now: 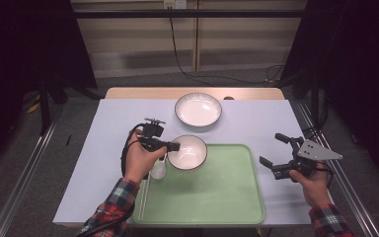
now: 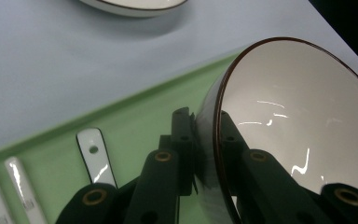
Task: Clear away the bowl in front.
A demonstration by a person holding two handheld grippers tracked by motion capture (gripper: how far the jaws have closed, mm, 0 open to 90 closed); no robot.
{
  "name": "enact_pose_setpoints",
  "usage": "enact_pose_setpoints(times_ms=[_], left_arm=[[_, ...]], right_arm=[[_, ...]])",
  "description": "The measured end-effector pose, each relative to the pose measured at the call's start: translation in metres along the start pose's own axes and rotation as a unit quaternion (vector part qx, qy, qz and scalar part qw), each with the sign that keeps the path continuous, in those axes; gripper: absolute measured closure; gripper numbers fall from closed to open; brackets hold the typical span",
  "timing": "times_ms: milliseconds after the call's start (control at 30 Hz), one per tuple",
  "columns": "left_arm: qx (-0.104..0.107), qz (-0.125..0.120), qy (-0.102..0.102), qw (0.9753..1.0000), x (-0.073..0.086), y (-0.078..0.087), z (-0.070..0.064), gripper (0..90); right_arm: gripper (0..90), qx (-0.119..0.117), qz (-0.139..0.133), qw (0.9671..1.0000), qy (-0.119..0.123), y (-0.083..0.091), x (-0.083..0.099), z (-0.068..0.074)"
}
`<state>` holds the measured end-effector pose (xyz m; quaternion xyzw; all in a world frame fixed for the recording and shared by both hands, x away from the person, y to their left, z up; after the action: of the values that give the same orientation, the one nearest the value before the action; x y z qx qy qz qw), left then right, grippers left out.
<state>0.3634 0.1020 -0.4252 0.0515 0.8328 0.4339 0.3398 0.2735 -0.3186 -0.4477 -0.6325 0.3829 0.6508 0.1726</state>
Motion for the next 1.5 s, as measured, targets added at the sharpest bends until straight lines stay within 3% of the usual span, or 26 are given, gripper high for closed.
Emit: enact_pose_setpoints(times_ms=[467,1033,1067,1233,1500], left_arm=[[0.012,0.024,-0.016,0.9995,0.035,-0.001,-0.01,81.7],[0.028,0.052,-0.026,0.9979,0.06,-0.006,-0.018,81.6],[0.028,0.06,-0.037,0.9971,0.062,-0.005,-0.017,81.7],[0.029,0.055,-0.034,0.9975,0.066,-0.004,-0.019,81.6],[0.031,0.052,-0.049,0.997,0.072,-0.002,-0.02,81.5]], right_arm=[[1.1,0.0,0.003,1.0,0.001,-0.001,0.0,0.001],[1.1,-0.007,0.01,0.9999,0.002,-0.002,0.0,0.001],[1.1,-0.003,0.006,1.0,0.001,-0.002,0.0,0.002],[1.2,0.0,0.005,1.0,0.0,-0.002,0.0,0.002],[1.2,0.002,0.007,1.0,-0.002,-0.003,0.0,0.003]])
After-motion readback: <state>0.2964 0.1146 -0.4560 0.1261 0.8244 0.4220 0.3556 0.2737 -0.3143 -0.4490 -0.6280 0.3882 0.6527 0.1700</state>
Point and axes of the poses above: each handheld gripper's, and its own axes: y roughly backward along the jaws, x roughly out of its underside, z roughly to its left, the point moved 1 cm from there along -y, roughly forward along the jaws, and after that the axes turned 7 degrees about z, right-handed, at the moved point
